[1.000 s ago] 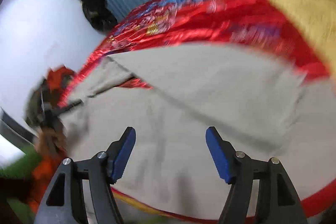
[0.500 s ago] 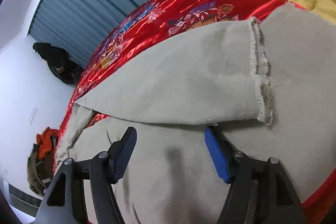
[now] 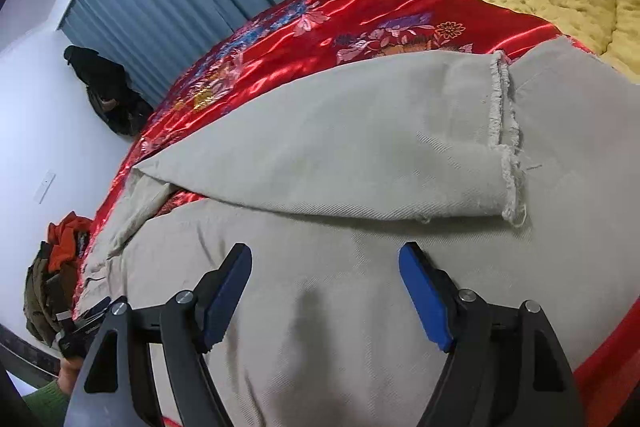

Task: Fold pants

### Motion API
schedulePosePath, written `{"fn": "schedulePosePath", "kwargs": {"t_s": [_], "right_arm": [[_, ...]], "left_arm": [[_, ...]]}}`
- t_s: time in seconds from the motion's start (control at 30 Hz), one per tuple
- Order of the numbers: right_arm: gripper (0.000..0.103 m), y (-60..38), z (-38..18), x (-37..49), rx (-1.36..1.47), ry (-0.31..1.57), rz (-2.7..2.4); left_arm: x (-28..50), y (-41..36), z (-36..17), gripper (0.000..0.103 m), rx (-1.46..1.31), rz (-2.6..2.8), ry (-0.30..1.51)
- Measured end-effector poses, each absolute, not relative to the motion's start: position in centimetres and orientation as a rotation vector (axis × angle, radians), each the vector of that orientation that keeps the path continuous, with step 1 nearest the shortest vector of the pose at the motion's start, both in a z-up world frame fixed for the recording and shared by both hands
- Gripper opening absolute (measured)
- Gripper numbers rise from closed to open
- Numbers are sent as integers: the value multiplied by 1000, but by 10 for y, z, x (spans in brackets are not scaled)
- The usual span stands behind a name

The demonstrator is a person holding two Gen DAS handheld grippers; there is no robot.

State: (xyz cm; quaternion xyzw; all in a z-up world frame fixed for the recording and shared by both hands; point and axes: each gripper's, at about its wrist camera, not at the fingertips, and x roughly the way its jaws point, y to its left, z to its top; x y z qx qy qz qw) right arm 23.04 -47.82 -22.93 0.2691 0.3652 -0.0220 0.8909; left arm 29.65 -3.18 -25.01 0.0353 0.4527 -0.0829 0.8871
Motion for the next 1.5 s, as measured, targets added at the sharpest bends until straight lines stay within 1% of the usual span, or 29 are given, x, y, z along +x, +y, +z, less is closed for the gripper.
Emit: {"fn": "schedulePosePath", "kwargs": {"t_s": [0.17, 0.3, 0.37, 0.43, 0.47, 0.5, 0.53, 0.57, 0.6, 0.7, 0.73, 0.9, 1.03, 1.17, 1.33, 1.37, 1.4, 1.43, 1.47, 1.5], "right_arm": [[76, -475, -227, 232, 646, 764, 87], [76, -496, -228, 247, 734, 800, -34], [76, -514, -233, 252, 857, 775, -100], [71, -529, -238, 254, 986, 715, -160], [59, -531, -240, 256, 1000, 710, -194], [39, -531, -241, 257, 995, 715, -225], [26, -531, -243, 257, 974, 728, -272], [10, -530, -243, 257, 966, 725, -294], [7, -529, -241, 255, 968, 714, -292], [4, -524, -214, 252, 922, 664, -242], [4, -520, -194, 251, 886, 636, -194], [4, -497, -106, 245, 699, 538, -1], [4, -475, -49, 218, 600, 458, 132], [4, -466, -27, 186, 555, 421, 187], [4, -476, -21, 148, 568, 401, 251], [4, -481, -22, 140, 579, 403, 277], [4, -486, -24, 137, 581, 406, 284], [4, -492, -26, 136, 574, 415, 282], [4, -500, -34, 139, 561, 451, 266], [4, -508, -41, 146, 565, 492, 249]], "left_arm": [[295, -32, -250, 103, 77, -171, 935], [295, -33, -251, 103, 83, -167, 933], [295, -34, -251, 103, 84, -166, 932], [294, -34, -251, 103, 83, -166, 929], [294, -34, -251, 103, 83, -166, 926], [293, -34, -251, 103, 83, -166, 923], [293, -34, -251, 103, 82, -165, 921], [293, -34, -251, 103, 81, -163, 924], [294, -35, -249, 103, 83, -160, 935], [304, -37, -235, 102, 78, -155, 1048], [308, -36, -228, 102, 46, -176, 1079], [345, -22, -173, 102, -254, -315, 1027], [397, -8, -159, 102, -542, -388, 1022], [433, -8, -160, 102, -658, -403, 1016], [456, -3, -169, 101, -728, -370, 1043], [457, -1, -170, 93, -739, -359, 1052], [456, 1, -169, 79, -745, -355, 1055], [456, 2, -170, 36, -732, -341, 1074], [454, 3, -172, 2, -704, -310, 1107], [450, 4, -175, 4, -692, -291, 1132]]}}
